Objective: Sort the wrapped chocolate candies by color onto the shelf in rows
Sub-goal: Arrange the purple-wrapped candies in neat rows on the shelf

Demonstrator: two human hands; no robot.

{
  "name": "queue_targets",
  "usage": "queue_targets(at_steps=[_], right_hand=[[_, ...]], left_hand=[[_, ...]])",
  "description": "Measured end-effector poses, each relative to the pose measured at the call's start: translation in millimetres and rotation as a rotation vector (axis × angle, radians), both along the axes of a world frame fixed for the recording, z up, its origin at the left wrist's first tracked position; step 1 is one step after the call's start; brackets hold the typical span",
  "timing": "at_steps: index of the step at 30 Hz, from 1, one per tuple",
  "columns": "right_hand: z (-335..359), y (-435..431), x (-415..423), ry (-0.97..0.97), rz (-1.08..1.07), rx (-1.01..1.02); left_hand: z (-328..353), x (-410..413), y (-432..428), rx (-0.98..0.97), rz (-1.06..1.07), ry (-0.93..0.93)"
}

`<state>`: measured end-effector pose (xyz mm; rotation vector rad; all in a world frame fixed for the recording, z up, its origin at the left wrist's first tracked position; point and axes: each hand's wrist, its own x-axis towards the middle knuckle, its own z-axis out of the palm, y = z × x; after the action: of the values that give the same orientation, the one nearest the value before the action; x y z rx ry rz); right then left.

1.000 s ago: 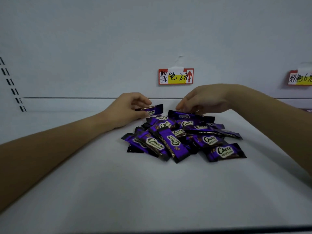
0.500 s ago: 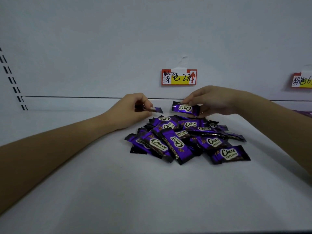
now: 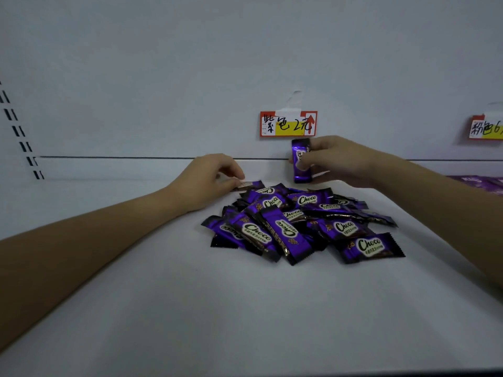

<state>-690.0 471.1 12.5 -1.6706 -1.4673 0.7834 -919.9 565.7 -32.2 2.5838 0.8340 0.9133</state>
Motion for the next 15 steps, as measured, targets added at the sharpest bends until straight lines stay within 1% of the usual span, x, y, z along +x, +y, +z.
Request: queue_targets(at_steps=[1, 2, 5, 6, 7, 9, 10, 13, 15], right_hand=[[-1, 1, -1, -0.015, -0.023, 0.019], [-3, 2, -3, -0.016, -0.05, 0.025], [-10, 5, -7, 0.008, -0.107, -0.01], [-12, 6, -7, -0.052, -0.122, -0.011], [-14, 6, -6, -0.215, -0.137, -0.008], [-17, 7, -3, -0.645, -0.156, 0.017], [-18, 8, -1, -0.772, -0.149, 0.052], [-16, 7, -2, -0.875, -0.038, 0.136], [-15, 6, -4, -0.875, 0.02, 0.109]], left_hand=[[-2, 0, 1, 0.109, 0.0, 0.075], [-3, 0, 1, 0.17, -0.019, 0.115], [0, -3, -1, 0.204, -0.073, 0.158], [1, -3, -1, 0.215, -0.077, 0.198], [1, -4, -1, 0.225, -0.075, 0.25], [2, -4, -1, 0.219, -0.057, 0.334], [3, -3, -2, 0.21, -0.055, 0.354], [4, -4, -5, 0.196, -0.061, 0.364], [5, -5, -7, 0.191, -0.068, 0.362]])
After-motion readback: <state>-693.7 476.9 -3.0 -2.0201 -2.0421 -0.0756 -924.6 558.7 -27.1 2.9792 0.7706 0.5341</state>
